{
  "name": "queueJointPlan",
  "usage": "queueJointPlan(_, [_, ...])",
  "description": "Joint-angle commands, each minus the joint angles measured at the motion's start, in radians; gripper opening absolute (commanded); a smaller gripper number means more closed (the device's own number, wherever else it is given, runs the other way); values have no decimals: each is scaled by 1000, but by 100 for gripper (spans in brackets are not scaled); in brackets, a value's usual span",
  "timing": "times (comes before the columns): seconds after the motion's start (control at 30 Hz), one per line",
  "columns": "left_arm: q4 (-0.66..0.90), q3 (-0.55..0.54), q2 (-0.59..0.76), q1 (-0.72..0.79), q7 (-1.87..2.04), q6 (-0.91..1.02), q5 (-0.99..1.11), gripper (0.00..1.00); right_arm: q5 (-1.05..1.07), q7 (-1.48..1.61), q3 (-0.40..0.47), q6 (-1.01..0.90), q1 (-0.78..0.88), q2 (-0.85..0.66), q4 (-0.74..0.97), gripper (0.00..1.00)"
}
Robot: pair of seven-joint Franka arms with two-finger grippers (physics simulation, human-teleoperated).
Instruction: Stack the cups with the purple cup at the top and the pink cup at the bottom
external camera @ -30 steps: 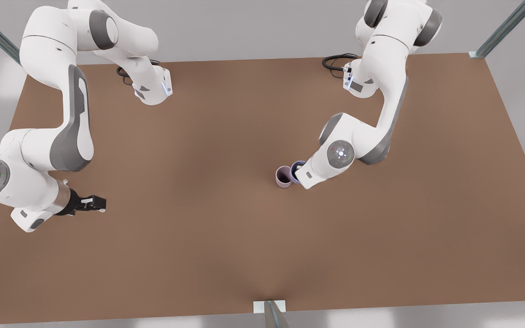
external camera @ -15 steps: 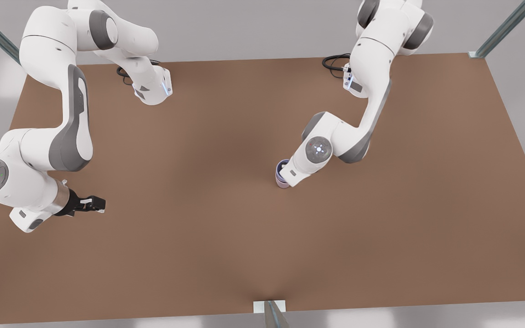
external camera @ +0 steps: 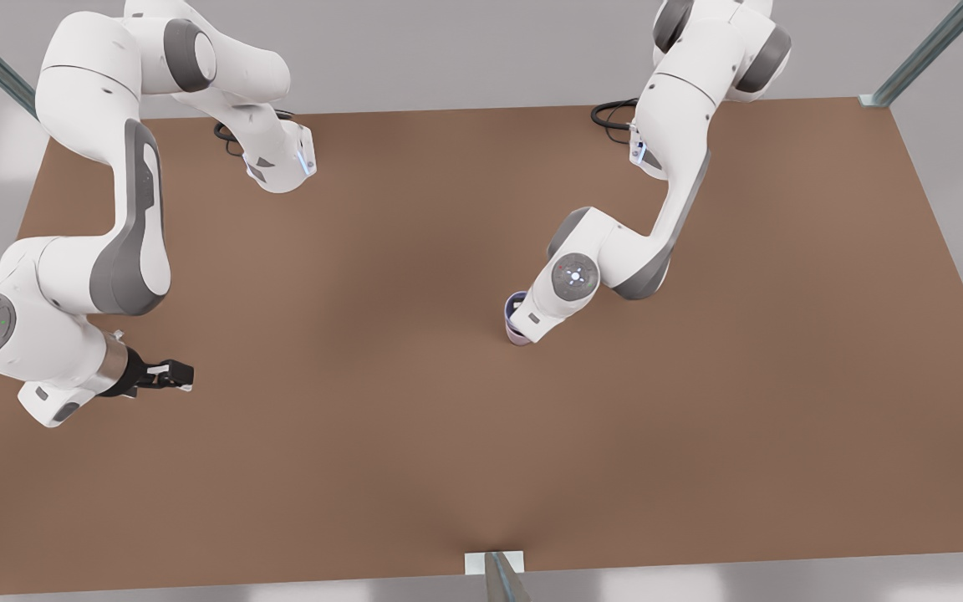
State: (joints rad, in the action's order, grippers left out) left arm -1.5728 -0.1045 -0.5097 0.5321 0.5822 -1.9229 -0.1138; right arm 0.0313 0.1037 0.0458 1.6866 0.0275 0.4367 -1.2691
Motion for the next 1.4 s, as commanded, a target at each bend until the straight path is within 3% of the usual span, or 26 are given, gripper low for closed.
queueJointPlan(0.0, [0,0,0,-1,57,-8,-3,21,1,2,0,1,0,0,1,100])
queueJointPlan(0.17, [2,0,-7,-3,54,-21,-3,21,1,-1,0,-1,0,-1,4,100])
queueJointPlan(0.37, [3,0,-7,-14,47,-19,-1,43,2,1,0,1,-1,2,2,100])
queueJointPlan(0.63, [8,2,-7,-17,45,-19,0,45,1,-1,0,5,0,0,2,100])
queueJointPlan(0.67, [8,2,-7,-26,44,-19,2,56,1,-1,0,5,0,0,2,100])
queueJointPlan(0.7, [10,2,-6,-29,25,-18,3,77,2,1,0,5,0,0,2,100])
queueJointPlan(0.73, [11,2,-6,-30,24,-18,3,87,2,1,0,5,0,0,2,100])
queueJointPlan(0.8, [13,2,-6,-37,24,-18,3,93,1,-1,0,7,0,2,2,100])
queueJointPlan(1.03, [56,12,-4,-37,27,19,3,99,2,-1,0,7,0,2,2,100])
queueJointPlan(1.17, [304,20,25,-228,-231,419,33,99,1,1,0,5,0,0,2,100])
queueJointPlan(1.2, [319,22,74,-317,-330,469,39,99,1,-1,0,5,0,0,4,100])
queueJointPlan(1.27, [350,58,111,-334,-508,562,169,99,2,1,0,5,0,0,4,100])
queueJointPlan(1.37, [134,175,349,-310,-677,525,161,100,1,-1,0,5,0,0,4,100])
